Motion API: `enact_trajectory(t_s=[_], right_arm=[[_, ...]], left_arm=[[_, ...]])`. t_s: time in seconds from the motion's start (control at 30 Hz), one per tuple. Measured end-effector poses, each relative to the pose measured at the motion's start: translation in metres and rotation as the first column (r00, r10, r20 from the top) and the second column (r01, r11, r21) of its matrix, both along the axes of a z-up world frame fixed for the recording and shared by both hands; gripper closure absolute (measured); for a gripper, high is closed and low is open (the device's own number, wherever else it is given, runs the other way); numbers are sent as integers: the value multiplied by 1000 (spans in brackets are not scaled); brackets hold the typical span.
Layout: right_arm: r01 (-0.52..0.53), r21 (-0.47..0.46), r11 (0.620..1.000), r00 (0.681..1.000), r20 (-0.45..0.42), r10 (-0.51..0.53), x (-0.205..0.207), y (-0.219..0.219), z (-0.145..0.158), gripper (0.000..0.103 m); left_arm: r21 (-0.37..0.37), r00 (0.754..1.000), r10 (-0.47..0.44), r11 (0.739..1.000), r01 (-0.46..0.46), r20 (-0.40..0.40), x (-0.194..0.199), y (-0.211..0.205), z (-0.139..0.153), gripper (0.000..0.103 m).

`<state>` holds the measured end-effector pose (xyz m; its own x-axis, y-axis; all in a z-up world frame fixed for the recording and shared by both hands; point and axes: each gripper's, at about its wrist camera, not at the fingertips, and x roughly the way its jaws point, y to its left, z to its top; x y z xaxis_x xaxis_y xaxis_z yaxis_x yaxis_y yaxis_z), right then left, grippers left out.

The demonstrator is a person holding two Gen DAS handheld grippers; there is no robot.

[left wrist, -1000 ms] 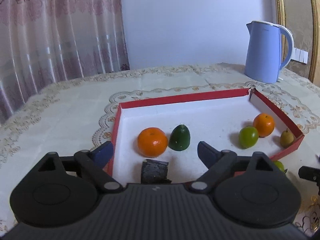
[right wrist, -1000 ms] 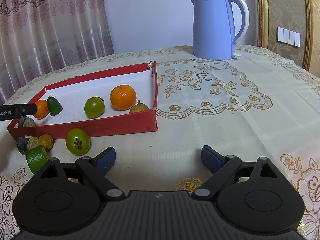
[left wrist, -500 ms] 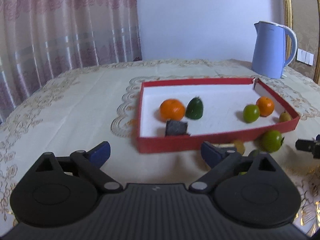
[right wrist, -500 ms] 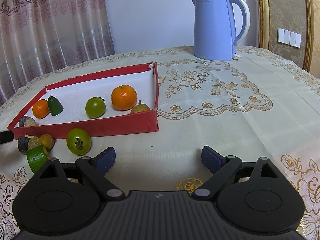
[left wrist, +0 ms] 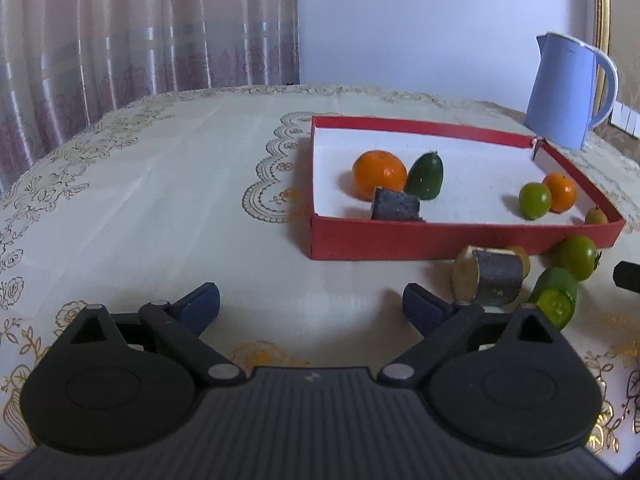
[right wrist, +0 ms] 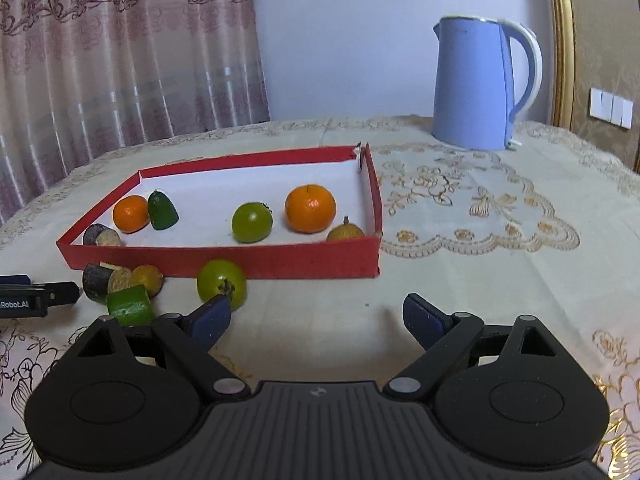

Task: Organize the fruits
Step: 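Withdraw the left gripper from the tray, then grasp the green tomato in front of the tray with the right gripper, then lower the green tomato into the tray and open the right gripper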

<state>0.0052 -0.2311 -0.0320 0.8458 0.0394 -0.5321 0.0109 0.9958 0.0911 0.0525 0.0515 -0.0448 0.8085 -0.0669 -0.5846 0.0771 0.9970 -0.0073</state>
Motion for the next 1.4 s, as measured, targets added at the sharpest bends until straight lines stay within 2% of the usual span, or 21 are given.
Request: enact_trajectory(t_s=[0.4, 0.5, 0.53, 0.57, 0.63, 0.73, 0.93, 1.13, 1.4], right_arm=[[-73, -62, 995, 997, 11, 73, 14, 30, 7, 11], [-89, -107, 990, 996, 16, 91, 19, 42, 8, 25], [-95, -115, 989, 995, 10, 96, 22, 44, 7, 36], [-102, -111, 989, 995, -2, 103, 26, 46, 6, 40], [-131, -74, 989, 991, -22, 129, 32, 47, 4, 45], [-139, -83, 987, 990, -29, 137, 36, 53, 2, 45], [-178, -76, 981, 984, -45, 175, 38, 62, -5, 70], [-162, -89, 983, 987, -28, 161, 31, 61, -2, 70], [-93, -133, 987, 993, 61, 102, 37, 45, 28, 70]], left_arm=[[4, 1000, 1, 1000, -1, -15, 3, -1, -2, 0], [5, 1000, 1, 1000, -1, -16, 3, -1, -2, 0], [3, 1000, 2, 1000, -1, -16, 3, -1, -2, 0], [0, 1000, 2, 1000, -2, -17, 4, -1, -2, 0], [-2, 1000, 1, 1000, -1, -18, 4, -1, -2, 0], [-1, 1000, 1, 1000, -1, -17, 4, 0, -3, 0], [-3, 1000, 1, 1000, -1, -17, 4, 0, -3, 0], [-3, 1000, 1, 1000, -1, -17, 4, 0, -3, 0], [-3, 1000, 1, 1000, -1, -17, 4, 0, -3, 0]])
